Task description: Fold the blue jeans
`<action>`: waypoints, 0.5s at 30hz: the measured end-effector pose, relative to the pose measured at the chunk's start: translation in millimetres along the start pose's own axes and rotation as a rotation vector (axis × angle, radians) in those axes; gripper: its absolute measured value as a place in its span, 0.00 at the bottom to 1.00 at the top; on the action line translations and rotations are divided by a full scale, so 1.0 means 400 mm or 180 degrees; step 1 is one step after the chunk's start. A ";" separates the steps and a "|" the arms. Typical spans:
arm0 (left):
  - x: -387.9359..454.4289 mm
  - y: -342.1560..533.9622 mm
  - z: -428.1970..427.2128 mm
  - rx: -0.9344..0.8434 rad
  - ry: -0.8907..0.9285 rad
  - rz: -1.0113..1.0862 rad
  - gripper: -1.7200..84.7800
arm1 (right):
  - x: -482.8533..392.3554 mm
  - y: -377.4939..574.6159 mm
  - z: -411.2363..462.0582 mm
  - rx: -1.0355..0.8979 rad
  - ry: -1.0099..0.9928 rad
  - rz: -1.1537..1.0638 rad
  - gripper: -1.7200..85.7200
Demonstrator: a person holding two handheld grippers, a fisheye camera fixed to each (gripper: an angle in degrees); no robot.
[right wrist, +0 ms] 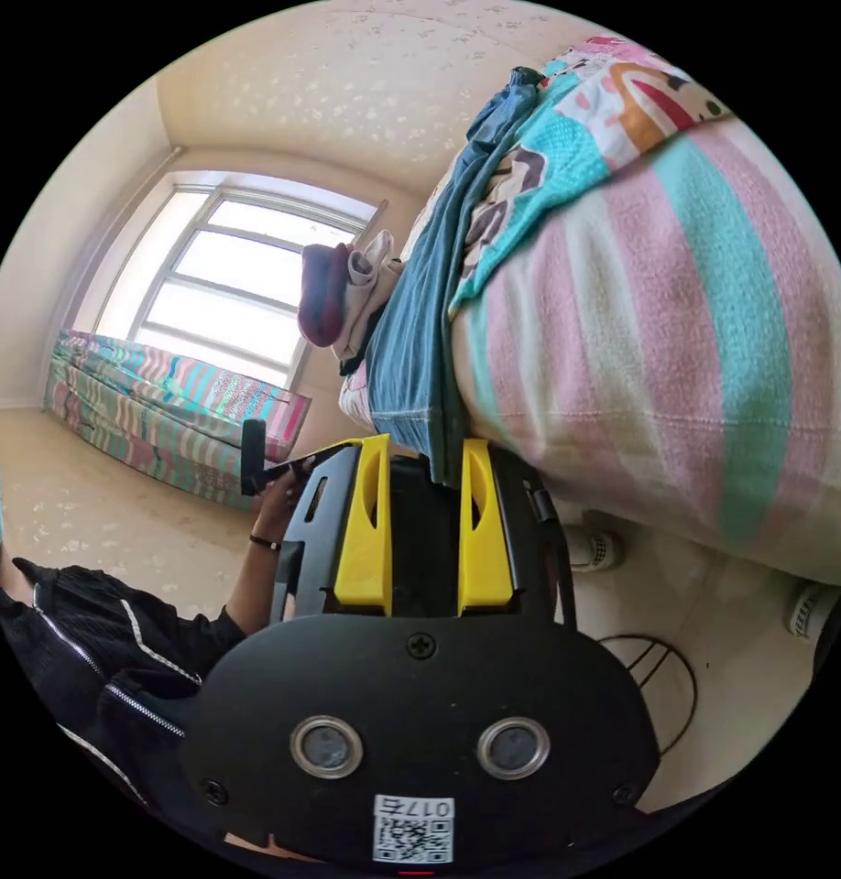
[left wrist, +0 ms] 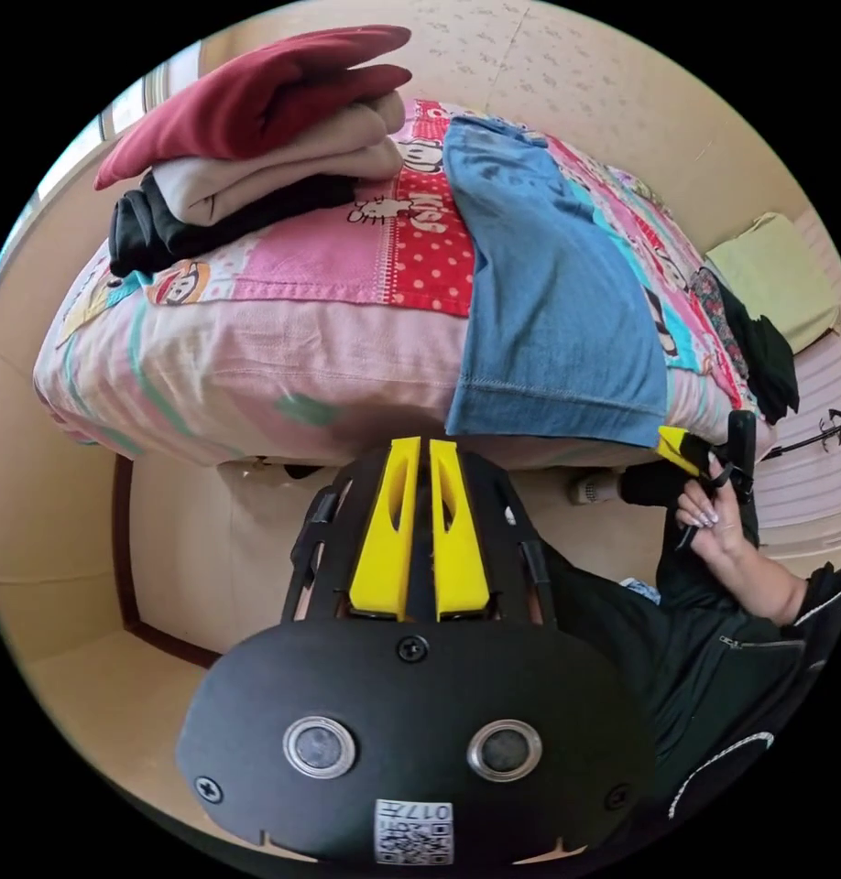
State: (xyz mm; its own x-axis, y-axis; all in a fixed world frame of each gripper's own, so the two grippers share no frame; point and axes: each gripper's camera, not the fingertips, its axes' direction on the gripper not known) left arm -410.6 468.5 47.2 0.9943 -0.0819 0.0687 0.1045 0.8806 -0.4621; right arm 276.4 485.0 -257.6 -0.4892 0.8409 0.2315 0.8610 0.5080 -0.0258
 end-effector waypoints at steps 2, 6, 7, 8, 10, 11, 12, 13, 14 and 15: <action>-0.033 0.008 -0.006 0.0110 0.0097 -0.0054 0.06 | 0.032 -0.033 0.001 -0.0120 0.0019 0.0234 0.08; -0.122 0.022 0.004 0.0238 0.0488 -0.0222 0.08 | 0.057 -0.073 -0.028 -0.0133 -0.0284 0.0468 0.06; -0.149 0.027 0.007 0.0288 0.0654 -0.0275 0.09 | 0.059 -0.086 -0.041 -0.0092 -0.0485 0.0522 0.06; -0.162 0.030 0.009 0.0315 0.0744 -0.0295 0.09 | 0.059 -0.101 -0.053 -0.0063 -0.0653 0.0566 0.06; -0.218 0.038 0.025 0.0374 0.1186 -0.0392 0.11 | 0.054 -0.129 -0.065 -0.0073 -0.0854 0.0629 0.06; -0.233 0.040 0.030 0.0392 0.1315 -0.0435 0.11 | 0.045 -0.151 -0.073 -0.0087 -0.0962 0.0638 0.06; -0.263 0.046 0.040 0.0461 0.1577 -0.0534 0.12 | 0.039 -0.162 -0.077 -0.0092 -0.1007 0.0637 0.06; -0.293 0.054 0.048 0.0562 0.1850 -0.0640 0.12 | 0.024 -0.187 -0.085 -0.0097 -0.1089 0.0627 0.06; -0.308 0.059 0.052 0.0611 0.1982 -0.0690 0.13 | 0.006 -0.214 -0.092 -0.0108 -0.1155 0.0597 0.06; -0.334 0.066 0.057 0.0697 0.2202 -0.0755 0.13 | -0.004 -0.229 -0.096 -0.0117 -0.1182 0.0574 0.06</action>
State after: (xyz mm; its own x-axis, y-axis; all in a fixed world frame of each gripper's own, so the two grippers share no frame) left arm -541.1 513.3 45.9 0.7409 -0.4905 -0.4588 0.3817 0.8696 -0.3133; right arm 203.9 429.9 -218.4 -0.3412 0.9294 -0.1405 0.9386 0.3450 0.0026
